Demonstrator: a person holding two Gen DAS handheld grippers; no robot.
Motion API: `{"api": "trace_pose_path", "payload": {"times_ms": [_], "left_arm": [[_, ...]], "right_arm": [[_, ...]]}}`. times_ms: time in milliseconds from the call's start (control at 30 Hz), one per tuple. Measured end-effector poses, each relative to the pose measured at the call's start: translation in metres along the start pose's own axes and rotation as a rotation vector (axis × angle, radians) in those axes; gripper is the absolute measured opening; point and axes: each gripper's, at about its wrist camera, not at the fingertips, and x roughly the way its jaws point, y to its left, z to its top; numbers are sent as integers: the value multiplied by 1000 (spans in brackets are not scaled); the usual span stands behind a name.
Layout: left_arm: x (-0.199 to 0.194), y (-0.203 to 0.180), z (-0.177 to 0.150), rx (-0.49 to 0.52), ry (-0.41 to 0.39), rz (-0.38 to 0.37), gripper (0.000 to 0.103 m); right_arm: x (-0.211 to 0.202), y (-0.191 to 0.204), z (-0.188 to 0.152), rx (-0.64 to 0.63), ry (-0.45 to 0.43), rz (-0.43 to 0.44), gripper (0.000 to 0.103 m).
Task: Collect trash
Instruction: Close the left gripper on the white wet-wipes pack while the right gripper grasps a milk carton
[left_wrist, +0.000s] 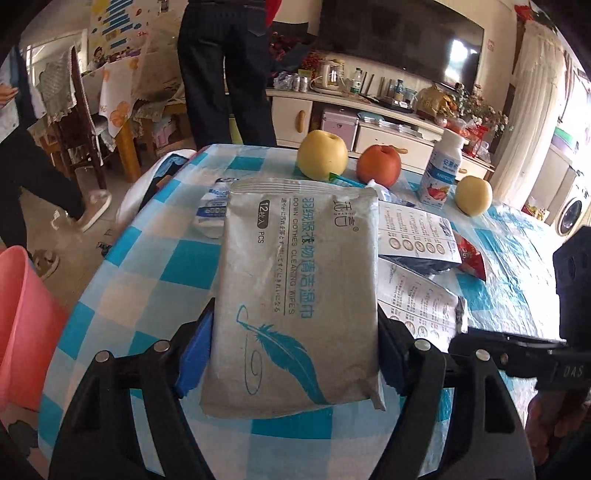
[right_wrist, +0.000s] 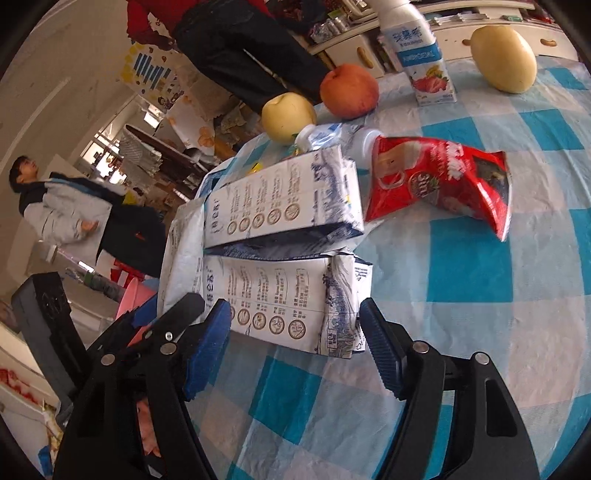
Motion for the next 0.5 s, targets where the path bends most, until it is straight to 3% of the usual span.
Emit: {"api": "trace_pose_path", "payload": {"times_ms": [167, 267, 400, 500], "left_arm": [[-6, 20, 0, -56, -14, 22, 76], [-8, 25, 0, -67, -19, 32, 76], [-7, 29, 1, -73, -16, 32, 76], [-6, 33, 1, -76, -13, 26, 76]], "right_arm": [[6, 22, -15, -69, 87, 65, 73], [7, 46, -29, -184, 138, 75, 73], [0, 71, -38, -392, 55, -130, 73], [1, 79, -39, -472, -23, -263, 73]]}}
